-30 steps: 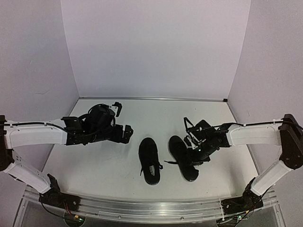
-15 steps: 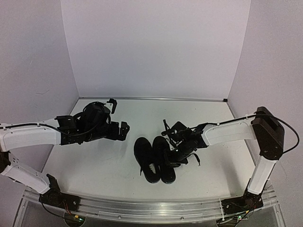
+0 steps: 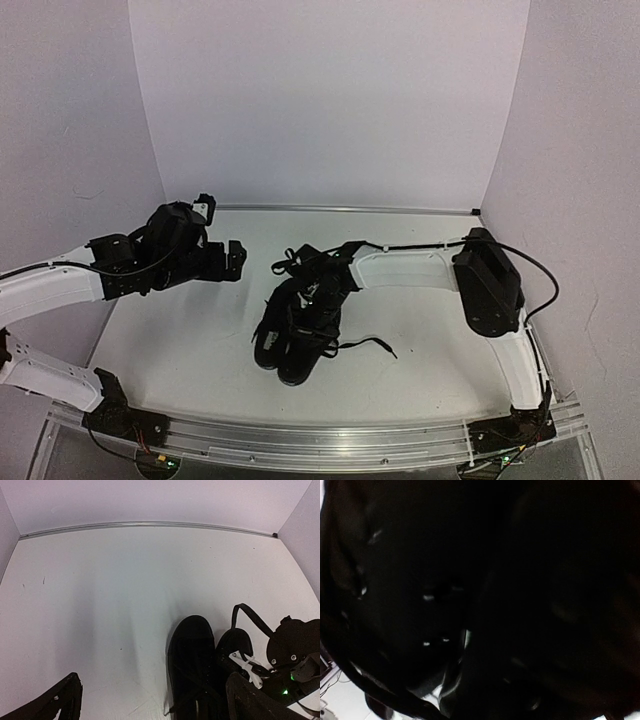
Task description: Tie the shoes
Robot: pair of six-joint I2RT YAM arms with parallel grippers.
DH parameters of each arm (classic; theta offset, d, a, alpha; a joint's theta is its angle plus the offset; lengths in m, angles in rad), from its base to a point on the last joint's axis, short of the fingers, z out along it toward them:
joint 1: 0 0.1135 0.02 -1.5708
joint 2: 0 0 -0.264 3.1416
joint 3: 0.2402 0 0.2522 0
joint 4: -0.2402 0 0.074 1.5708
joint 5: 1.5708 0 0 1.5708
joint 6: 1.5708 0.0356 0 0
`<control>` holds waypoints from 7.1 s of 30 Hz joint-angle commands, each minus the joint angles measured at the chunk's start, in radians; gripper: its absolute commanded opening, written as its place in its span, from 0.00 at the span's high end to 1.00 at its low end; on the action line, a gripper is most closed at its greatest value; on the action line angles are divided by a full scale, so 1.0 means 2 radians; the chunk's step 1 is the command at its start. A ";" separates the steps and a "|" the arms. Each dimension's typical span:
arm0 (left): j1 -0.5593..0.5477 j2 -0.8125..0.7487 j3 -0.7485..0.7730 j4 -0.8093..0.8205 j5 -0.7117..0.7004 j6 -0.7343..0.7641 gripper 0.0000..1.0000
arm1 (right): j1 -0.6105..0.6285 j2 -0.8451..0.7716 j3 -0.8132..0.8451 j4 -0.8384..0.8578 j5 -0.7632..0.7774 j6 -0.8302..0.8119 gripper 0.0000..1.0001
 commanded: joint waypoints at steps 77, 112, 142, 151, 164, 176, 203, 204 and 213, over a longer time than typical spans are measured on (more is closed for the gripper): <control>0.038 0.242 0.154 0.029 0.300 0.255 0.01 | -0.148 -0.333 -0.403 0.166 0.079 -0.202 0.58; 0.039 0.175 0.087 0.114 0.280 0.235 0.01 | -0.095 -0.313 -0.275 0.106 0.213 -0.233 1.00; 0.103 -0.001 -0.019 0.080 0.092 0.089 0.00 | 0.013 -0.163 -0.026 0.204 0.027 -0.224 0.10; 0.096 0.037 -0.041 0.008 0.249 0.103 0.09 | -0.110 -0.355 -0.299 0.149 0.122 -0.190 0.16; 0.015 0.025 -0.116 -0.050 0.213 -0.038 0.20 | -0.124 -0.277 -0.358 0.124 0.237 -0.177 0.35; 0.002 0.049 -0.158 -0.055 0.225 -0.096 0.36 | -0.130 -0.205 -0.309 0.125 0.263 -0.206 0.42; -0.052 0.138 -0.160 -0.019 0.193 -0.144 0.86 | -0.133 -0.251 -0.393 0.158 0.228 -0.188 0.99; -0.052 0.130 -0.156 -0.027 0.184 -0.141 0.92 | -0.133 -0.267 -0.397 0.158 0.228 -0.186 1.00; -0.052 0.008 -0.101 -0.074 0.109 -0.074 1.00 | -0.135 -0.442 -0.367 0.133 0.246 -0.190 1.00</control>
